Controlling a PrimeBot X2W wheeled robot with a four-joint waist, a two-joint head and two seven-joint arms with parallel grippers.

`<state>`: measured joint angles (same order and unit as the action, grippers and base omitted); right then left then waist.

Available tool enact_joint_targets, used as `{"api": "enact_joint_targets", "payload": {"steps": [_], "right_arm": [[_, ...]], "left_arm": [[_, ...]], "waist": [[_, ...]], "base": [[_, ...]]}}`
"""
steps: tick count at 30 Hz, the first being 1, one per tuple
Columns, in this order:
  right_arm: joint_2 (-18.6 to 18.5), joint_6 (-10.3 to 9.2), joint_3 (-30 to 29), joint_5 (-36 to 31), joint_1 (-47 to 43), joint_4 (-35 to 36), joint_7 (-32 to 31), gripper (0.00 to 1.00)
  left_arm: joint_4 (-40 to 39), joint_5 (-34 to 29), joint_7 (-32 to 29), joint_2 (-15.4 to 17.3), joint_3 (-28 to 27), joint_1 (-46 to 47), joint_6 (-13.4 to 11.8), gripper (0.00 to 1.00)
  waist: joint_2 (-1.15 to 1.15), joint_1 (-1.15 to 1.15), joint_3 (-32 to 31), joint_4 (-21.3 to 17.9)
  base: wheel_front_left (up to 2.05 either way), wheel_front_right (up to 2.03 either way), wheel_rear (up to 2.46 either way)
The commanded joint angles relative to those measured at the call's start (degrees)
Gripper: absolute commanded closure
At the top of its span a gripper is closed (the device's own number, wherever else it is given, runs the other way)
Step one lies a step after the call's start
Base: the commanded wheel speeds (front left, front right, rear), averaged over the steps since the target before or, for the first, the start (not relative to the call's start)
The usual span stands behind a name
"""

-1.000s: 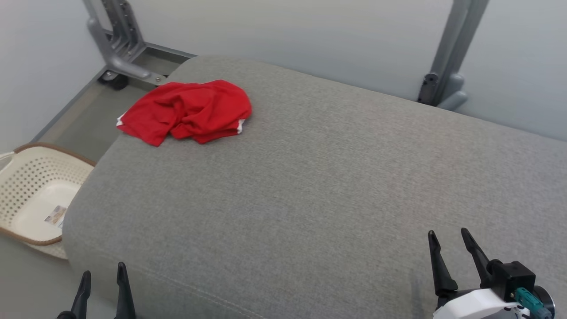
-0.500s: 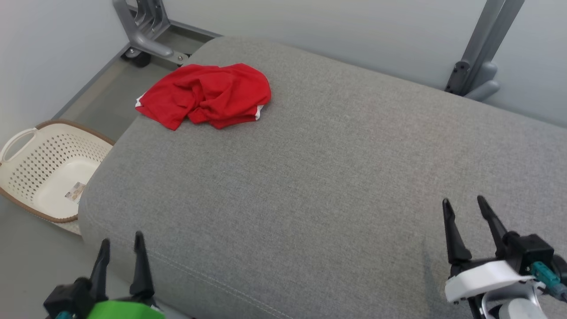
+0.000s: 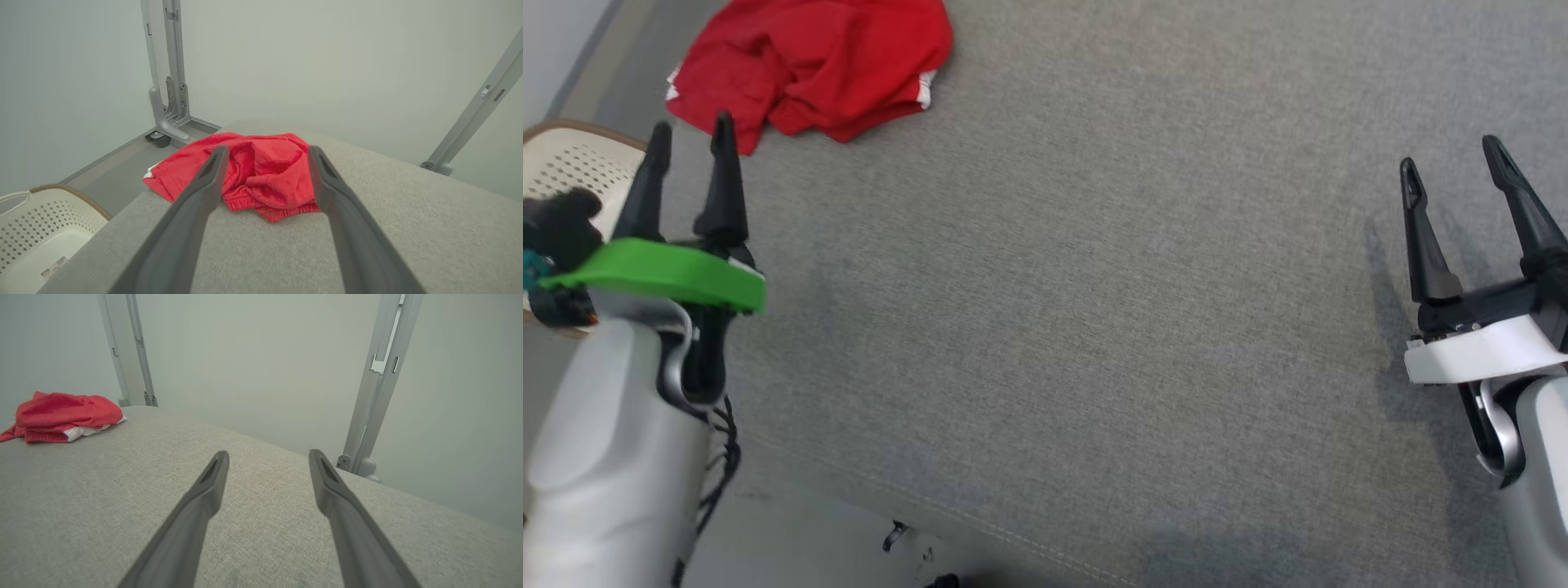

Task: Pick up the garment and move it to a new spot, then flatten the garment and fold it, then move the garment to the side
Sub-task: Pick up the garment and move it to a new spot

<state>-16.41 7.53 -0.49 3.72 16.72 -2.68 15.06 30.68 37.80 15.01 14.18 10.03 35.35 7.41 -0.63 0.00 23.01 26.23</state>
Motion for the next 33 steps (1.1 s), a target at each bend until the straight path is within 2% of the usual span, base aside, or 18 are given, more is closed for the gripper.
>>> {"api": "enact_joint_targets", "payload": {"steps": [1,6,12,19,22,23,24,25,26,29,33], "right_arm": [[-0.5,-0.08,0.2,-0.4,1.4,0.6,0.1,0.0],[-0.1,-0.08,2.4,-0.9,3.8,3.6,0.2,0.0],[-0.4,-0.08,3.7,-1.4,4.2,7.9,0.1,0.0],[-1.3,-0.08,2.6,-1.0,2.2,11.9,0.1,0.0],[-1.4,-0.08,1.6,-0.9,0.5,12.8,0.1,0.0],[-1.4,-0.08,1.5,-0.9,0.1,12.9,0.1,0.0],[-1.5,-0.08,1.2,-0.9,-0.2,12.9,0.1,0.0],[-1.6,-0.08,1.0,-0.9,-0.4,12.8,0.1,0.0],[-1.5,-0.08,0.8,-0.9,-0.7,12.8,0.1,0.0],[-1.2,-0.08,0.7,-0.8,-1.3,12.5,0.1,0.0],[-0.6,-0.08,1.0,-0.4,-0.8,12.0,0.1,0.0]], "left_arm": [[0.8,1.2,0.0,0.8,0.8,2.1,0.1,0.0],[8.0,9.2,-1.8,6.9,6.0,11.0,0.1,0.0],[13.4,19.7,-4.8,10.6,9.1,16.4,0.1,0.0],[19.3,26.0,-6.8,12.0,12.7,18.9,0.1,0.0],[22.1,29.1,-8.7,11.4,14.7,17.7,0.1,0.0],[22.6,29.6,-9.1,11.3,15.1,17.4,0.0,0.36],[23.2,30.2,-9.2,11.3,15.5,17.1,0.0,0.59],[23.3,31.0,-9.5,11.1,15.9,17.0,0.0,0.96],[22.9,31.6,-9.9,10.8,16.5,16.7,0.0,1.0],[21.2,32.8,-9.6,11.3,18.2,16.1,0.1,1.0],[16.0,35.0,-5.0,12.5,17.8,16.3,0.2,1.0]], "waist": [[0.63,0.0,13.5,-7.2],[0.63,0.0,15.3,-11.3],[0.63,0.0,16.5,-15.4],[0.63,0.0,17.8,-17.2],[0.63,0.0,17.4,-17.3],[0.63,0.0,17.2,-17.3],[0.63,0.0,17.1,-17.2],[0.63,0.0,16.9,-17.0],[0.63,0.0,16.6,-16.8],[0.63,0.0,15.4,-16.3],[0.63,0.0,13.7,-16.0]], "base": [[0.0,0.0,0.0],[0.0,0.0,0.0],[0.0,0.0,0.0],[0.0,0.0,0.0],[0.0,0.0,0.0],[0.0,0.0,0.0],[0.0,0.0,0.0],[0.0,0.0,0.0],[0.0,0.0,0.0],[0.0,0.0,0.0],[0.0,0.0,0.0]]}}
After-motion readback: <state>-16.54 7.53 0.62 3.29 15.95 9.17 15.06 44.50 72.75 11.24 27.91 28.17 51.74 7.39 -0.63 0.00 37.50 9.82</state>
